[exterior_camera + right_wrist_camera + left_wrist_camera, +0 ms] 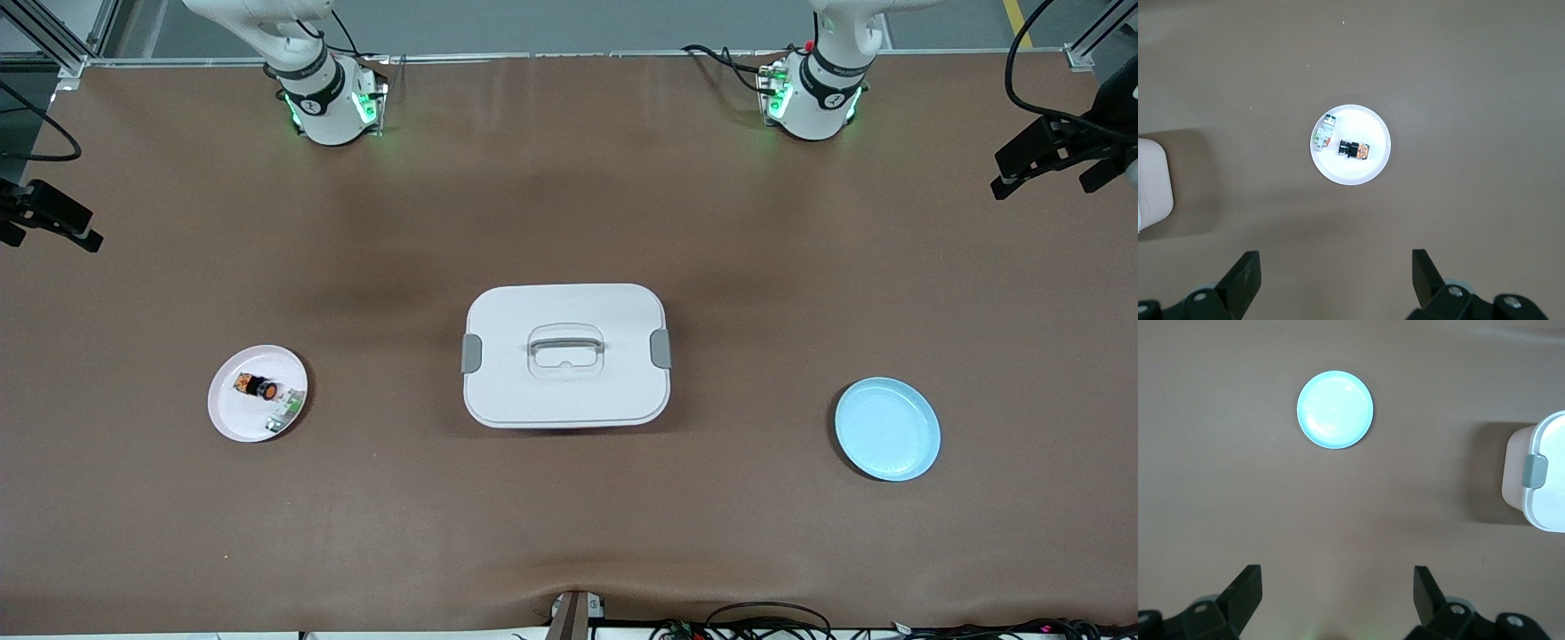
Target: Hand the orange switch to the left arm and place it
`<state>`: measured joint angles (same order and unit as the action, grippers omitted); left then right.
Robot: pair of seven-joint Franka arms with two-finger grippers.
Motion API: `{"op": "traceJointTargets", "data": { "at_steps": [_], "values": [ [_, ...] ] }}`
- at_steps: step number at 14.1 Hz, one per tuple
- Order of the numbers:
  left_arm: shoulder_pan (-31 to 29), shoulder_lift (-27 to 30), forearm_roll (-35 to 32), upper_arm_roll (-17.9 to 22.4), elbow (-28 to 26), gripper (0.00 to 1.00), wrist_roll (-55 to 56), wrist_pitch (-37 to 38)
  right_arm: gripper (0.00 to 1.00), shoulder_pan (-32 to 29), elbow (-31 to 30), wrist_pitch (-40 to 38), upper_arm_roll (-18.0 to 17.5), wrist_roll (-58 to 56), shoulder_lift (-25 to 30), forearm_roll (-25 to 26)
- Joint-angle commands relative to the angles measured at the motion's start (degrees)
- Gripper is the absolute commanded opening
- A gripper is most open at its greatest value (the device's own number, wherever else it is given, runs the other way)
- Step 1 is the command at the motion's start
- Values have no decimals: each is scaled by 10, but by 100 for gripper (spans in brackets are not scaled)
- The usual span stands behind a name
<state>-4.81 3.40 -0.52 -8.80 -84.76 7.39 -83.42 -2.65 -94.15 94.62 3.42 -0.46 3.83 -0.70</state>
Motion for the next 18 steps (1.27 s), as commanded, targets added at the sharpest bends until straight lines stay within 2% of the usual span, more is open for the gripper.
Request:
{"op": "traceJointTargets", "data": {
  "at_steps": [1,18],
  "values": [
    [-3,-1,-7,-2,6,100,-12,3,100,-1,16,-10,1,-2,-8,-6],
    [-5,0,6,-1,2,100,-11,4,100,-3,17,-5,2,-2,-17,-6]
  ]
}}
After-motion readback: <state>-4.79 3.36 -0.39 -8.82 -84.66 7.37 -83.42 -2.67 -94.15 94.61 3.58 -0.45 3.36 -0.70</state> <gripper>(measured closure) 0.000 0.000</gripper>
